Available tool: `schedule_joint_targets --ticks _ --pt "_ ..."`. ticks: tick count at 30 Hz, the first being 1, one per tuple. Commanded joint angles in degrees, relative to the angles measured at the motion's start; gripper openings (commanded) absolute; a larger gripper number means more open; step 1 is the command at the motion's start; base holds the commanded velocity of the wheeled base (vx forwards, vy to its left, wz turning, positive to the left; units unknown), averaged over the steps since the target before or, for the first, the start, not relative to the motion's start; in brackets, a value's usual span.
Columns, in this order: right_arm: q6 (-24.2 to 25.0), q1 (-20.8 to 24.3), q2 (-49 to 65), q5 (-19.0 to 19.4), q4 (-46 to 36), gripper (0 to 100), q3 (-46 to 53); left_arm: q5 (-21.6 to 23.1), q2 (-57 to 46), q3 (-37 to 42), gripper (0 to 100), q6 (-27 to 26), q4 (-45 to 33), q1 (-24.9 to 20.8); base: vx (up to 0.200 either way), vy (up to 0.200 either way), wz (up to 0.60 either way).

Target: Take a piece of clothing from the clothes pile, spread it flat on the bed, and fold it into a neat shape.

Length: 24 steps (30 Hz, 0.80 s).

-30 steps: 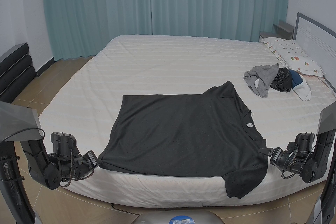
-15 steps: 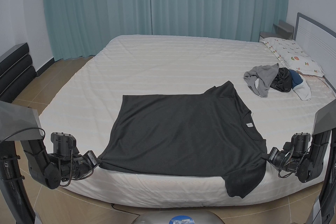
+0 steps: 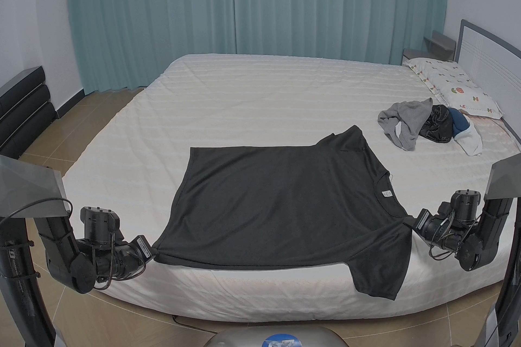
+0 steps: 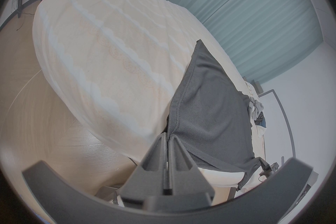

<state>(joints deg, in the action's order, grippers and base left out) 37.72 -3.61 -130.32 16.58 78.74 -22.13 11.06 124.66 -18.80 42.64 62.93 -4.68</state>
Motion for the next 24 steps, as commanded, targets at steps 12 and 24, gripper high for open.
schedule_joint_targets --ticks 12,24 --pt "-0.2 1.2 -4.7 -0.1 -9.7 100 -13.5 0.2 0.4 0.0 0 0.2 0.0 -0.1 0.0 0.0 0.0" --pt "-0.1 0.3 -0.9 0.5 -10.2 100 -11.8 0.4 0.4 -0.1 0 0.3 0.0 -0.1 0.0 0.0 0.0"
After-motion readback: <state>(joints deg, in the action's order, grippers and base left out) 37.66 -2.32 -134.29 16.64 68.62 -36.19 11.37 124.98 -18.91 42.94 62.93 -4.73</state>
